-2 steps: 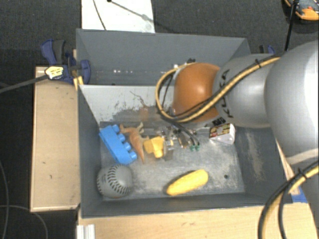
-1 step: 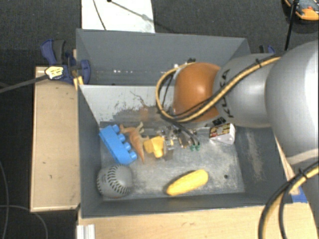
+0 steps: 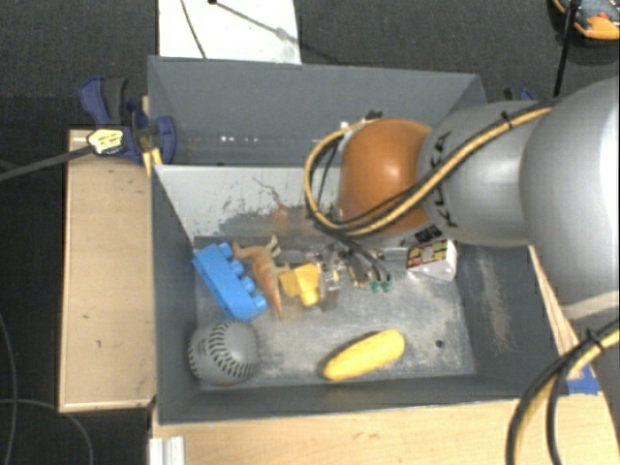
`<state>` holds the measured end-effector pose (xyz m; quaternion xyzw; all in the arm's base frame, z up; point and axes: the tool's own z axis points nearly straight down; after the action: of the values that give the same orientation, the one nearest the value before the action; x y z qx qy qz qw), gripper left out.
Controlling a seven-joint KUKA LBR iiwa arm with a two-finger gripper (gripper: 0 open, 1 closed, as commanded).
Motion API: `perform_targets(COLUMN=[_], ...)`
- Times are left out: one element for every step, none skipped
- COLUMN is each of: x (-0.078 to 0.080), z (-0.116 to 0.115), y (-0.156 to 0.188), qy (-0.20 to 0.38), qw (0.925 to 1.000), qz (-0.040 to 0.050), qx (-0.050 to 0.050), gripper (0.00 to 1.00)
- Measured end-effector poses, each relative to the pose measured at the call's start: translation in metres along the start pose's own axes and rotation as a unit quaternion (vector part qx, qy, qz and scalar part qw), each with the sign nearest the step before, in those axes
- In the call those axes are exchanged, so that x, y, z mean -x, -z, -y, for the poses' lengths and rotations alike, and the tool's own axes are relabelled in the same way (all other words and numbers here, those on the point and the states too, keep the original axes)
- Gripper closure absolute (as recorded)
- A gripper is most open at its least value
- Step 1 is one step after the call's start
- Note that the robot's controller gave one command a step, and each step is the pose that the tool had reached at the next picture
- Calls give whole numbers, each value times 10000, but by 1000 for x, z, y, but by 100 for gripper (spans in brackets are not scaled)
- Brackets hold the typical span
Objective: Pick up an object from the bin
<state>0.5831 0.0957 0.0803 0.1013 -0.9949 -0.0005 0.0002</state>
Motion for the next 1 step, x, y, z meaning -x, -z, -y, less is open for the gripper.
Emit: perform_targets(x=[0], z=[0], y=[12], qy=[-7], qw=[10000], qz=[3], qx=[-1], gripper=[100])
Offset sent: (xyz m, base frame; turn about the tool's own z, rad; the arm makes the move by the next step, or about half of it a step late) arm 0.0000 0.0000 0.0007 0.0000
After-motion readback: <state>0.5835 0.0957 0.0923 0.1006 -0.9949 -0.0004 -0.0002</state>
